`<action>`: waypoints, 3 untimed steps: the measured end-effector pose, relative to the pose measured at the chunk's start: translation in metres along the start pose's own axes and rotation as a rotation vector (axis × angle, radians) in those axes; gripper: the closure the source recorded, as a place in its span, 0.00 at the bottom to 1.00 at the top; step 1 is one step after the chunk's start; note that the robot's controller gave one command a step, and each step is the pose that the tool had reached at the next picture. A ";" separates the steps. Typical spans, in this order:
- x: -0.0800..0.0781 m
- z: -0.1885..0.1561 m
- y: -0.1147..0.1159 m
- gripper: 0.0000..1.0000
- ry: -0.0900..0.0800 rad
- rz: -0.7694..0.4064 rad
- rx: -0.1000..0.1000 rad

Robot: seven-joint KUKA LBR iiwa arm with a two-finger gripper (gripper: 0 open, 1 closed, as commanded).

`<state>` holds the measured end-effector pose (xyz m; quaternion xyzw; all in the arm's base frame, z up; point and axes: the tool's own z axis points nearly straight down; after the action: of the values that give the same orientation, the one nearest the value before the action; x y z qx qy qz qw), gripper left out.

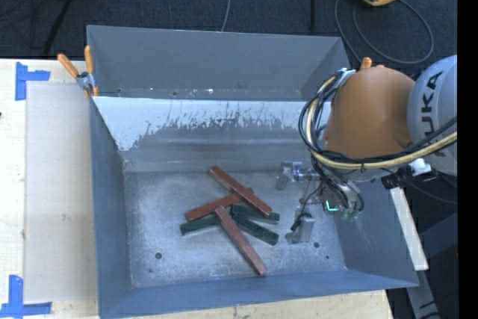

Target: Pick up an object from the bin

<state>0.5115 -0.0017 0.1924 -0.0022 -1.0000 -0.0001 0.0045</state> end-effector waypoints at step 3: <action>0.006 0.075 0.023 0.00 -0.004 0.065 -0.001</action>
Offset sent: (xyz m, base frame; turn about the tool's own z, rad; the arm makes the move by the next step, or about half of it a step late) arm -0.0016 0.0266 -0.1224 0.0347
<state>0.5052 0.0216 0.1176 -0.0345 -0.9994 -0.0002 0.0027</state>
